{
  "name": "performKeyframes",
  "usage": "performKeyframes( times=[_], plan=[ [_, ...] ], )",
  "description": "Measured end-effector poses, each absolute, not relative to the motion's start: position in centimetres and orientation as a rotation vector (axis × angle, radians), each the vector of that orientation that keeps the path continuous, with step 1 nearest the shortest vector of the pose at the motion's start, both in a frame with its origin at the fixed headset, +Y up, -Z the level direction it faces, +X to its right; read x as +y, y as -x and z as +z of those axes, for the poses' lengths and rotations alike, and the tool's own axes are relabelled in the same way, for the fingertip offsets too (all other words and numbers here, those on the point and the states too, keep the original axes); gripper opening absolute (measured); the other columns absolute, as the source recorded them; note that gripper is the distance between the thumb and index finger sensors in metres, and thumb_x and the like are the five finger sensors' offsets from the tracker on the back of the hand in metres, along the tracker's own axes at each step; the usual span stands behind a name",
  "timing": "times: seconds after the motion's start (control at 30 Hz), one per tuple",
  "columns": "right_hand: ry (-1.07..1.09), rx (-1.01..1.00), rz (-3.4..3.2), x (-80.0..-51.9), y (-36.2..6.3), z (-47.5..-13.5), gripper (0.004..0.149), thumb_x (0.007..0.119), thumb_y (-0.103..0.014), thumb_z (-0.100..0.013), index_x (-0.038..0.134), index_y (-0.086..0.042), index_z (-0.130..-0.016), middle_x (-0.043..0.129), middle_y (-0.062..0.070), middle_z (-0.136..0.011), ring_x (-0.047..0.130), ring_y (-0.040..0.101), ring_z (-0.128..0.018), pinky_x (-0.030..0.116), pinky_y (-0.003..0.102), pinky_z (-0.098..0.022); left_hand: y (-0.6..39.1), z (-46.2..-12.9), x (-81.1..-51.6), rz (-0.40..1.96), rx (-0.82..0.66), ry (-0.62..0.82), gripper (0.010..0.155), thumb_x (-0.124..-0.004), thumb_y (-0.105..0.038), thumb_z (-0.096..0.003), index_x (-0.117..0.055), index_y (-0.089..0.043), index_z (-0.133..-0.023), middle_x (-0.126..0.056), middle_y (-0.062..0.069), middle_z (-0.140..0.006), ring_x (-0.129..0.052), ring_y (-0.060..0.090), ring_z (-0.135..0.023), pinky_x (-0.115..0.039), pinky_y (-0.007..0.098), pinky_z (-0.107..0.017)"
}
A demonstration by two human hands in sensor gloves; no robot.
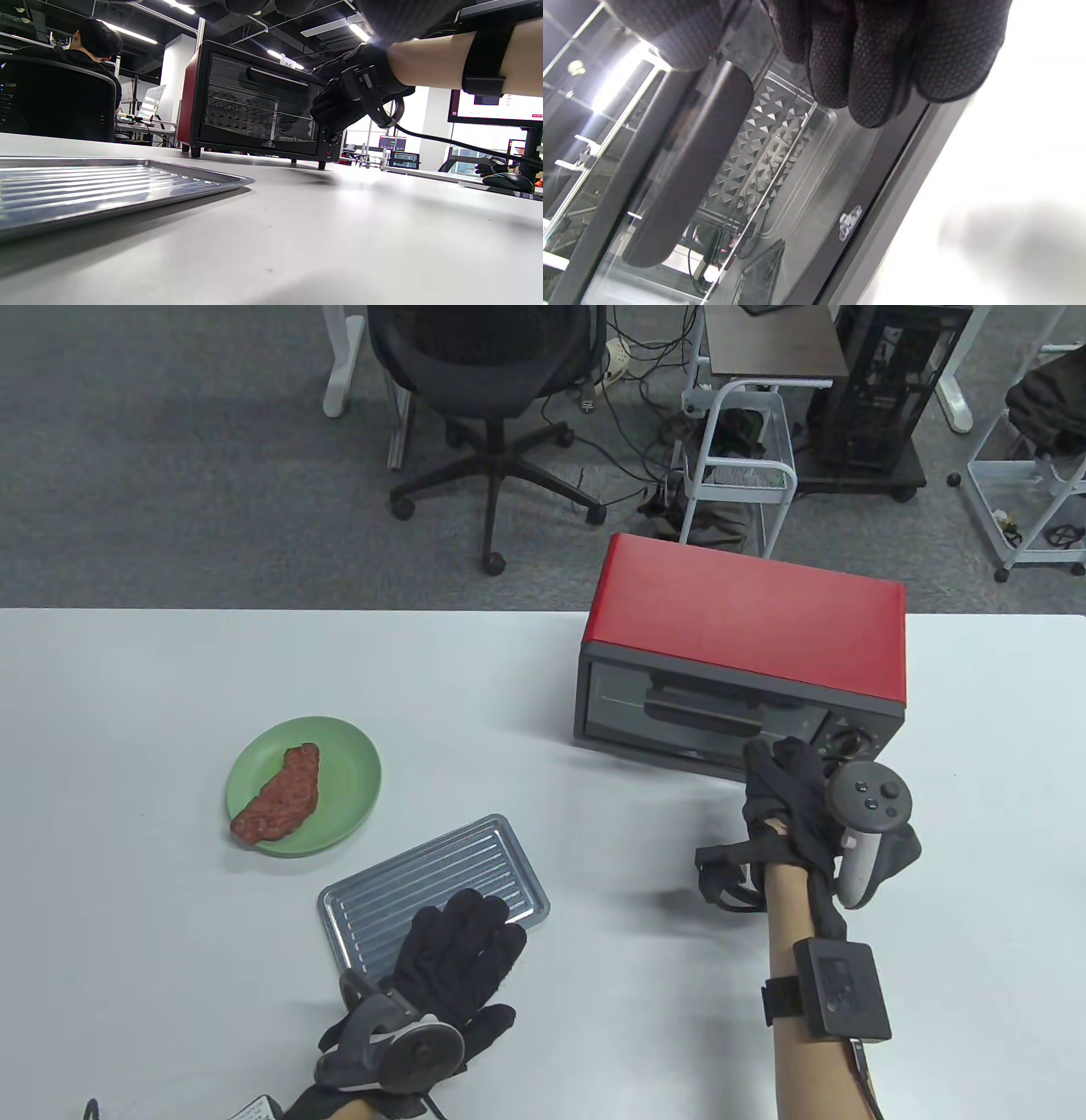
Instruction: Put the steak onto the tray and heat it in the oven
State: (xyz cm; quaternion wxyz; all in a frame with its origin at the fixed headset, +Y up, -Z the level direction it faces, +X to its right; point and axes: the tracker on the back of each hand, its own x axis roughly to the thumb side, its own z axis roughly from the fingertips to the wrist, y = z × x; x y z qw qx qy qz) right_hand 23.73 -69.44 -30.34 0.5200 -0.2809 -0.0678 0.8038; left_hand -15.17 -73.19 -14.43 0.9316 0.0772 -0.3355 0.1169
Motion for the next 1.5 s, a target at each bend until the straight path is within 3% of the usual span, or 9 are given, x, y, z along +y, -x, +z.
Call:
performKeyframes(
  times=[0.17, 0.33, 0.63, 1.23, 1.5],
  plan=[
    [0.636, -0.118, 1.812, -70.4, -23.9, -31.1, 0.081, 0.069, -0.053, -0.053, 0.042, -0.007, -0.113, 0.072, 0.014, -0.102, 0.091, 0.038, -0.078, 0.080, 0.056, -0.055, 15.2, -14.5, -73.2, 0.246, -0.685, -0.157, 0.081, -0.068, -0.054, -0.0470, -0.037, -0.022, -0.115, -0.035, 0.016, -0.122, -0.036, 0.048, -0.111, -0.045, 0.075, -0.071],
    [0.614, -0.101, 1.717, -70.7, -23.6, -31.5, 0.063, 0.067, -0.049, -0.055, 0.056, -0.017, -0.108, 0.077, 0.010, -0.100, 0.093, 0.035, -0.076, 0.081, 0.055, -0.056, 15.2, -14.5, -73.2, 0.245, -0.682, -0.156, 0.080, -0.068, -0.054, -0.0471, -0.037, -0.023, -0.115, -0.035, 0.016, -0.122, -0.036, 0.048, -0.111, -0.045, 0.075, -0.071],
    [0.621, -0.093, 1.632, -71.2, -23.3, -31.8, 0.060, 0.066, -0.047, -0.057, 0.054, -0.025, -0.112, 0.076, 0.009, -0.101, 0.093, 0.033, -0.077, 0.081, 0.053, -0.057, 15.2, -14.6, -73.2, 0.248, -0.673, -0.155, 0.081, -0.068, -0.054, -0.0471, -0.037, -0.022, -0.115, -0.035, 0.016, -0.122, -0.036, 0.048, -0.111, -0.045, 0.075, -0.071],
    [0.569, -0.189, 1.646, -71.6, -24.0, -30.7, 0.053, 0.076, -0.044, -0.052, 0.073, -0.018, -0.098, 0.080, 0.012, -0.096, 0.095, 0.035, -0.072, 0.082, 0.054, -0.054, 15.3, -14.6, -73.1, 0.255, -0.674, -0.155, 0.080, -0.068, -0.054, -0.0470, -0.038, -0.022, -0.115, -0.036, 0.016, -0.122, -0.036, 0.048, -0.111, -0.045, 0.075, -0.071],
    [0.565, -0.127, 1.762, -71.8, -23.6, -27.8, 0.049, 0.077, -0.039, -0.050, 0.076, -0.016, -0.094, 0.084, 0.014, -0.090, 0.097, 0.036, -0.068, 0.082, 0.056, -0.052, 15.2, -14.6, -73.1, 0.251, -0.677, -0.149, 0.080, -0.067, -0.054, -0.0472, -0.038, -0.022, -0.115, -0.036, 0.016, -0.122, -0.037, 0.048, -0.111, -0.046, 0.075, -0.071]
  ],
)
